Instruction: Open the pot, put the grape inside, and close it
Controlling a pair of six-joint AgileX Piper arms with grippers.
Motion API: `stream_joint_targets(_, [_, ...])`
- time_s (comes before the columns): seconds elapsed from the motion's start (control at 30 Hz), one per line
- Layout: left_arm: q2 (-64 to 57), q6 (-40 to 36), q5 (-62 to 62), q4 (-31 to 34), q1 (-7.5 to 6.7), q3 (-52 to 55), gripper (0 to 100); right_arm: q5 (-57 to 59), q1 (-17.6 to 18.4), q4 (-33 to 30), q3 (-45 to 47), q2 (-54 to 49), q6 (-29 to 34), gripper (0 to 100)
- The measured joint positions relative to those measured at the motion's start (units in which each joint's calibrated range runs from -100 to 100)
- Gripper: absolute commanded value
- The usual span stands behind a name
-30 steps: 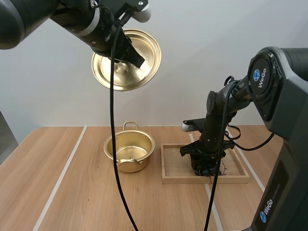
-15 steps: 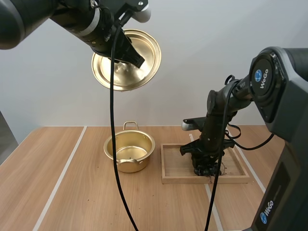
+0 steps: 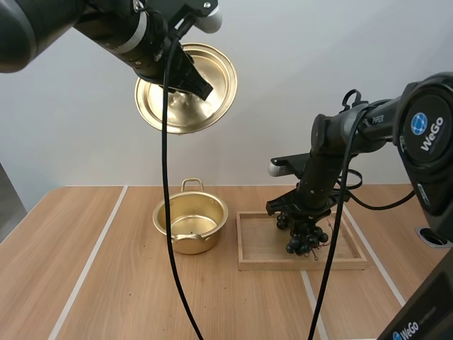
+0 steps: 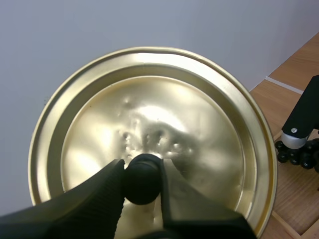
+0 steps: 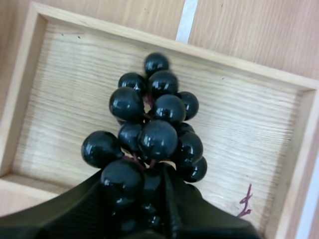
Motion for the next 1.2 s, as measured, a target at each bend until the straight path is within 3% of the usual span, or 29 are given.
stream_joint_targets(0.47, [-1.0, 0.0, 0.1, 0.0, 0.00, -4.6, 0, 10.9, 0.0, 1.6, -11.6, -5.2, -2.5, 0])
stream_joint_targets(0.87, [-8.4, -0.1, -0.5, 0.0, 0.00, -11.4, 0, 19.8, 0.3, 15.0, -22.5, -5.6, -10.8, 0])
stream_joint_targets(1.2, [-14.2, -0.5, -0.5, 0.8, 0.00, -11.6, 0, 21.2, 7.6, 15.9, -23.8, -1.5, -11.9, 0])
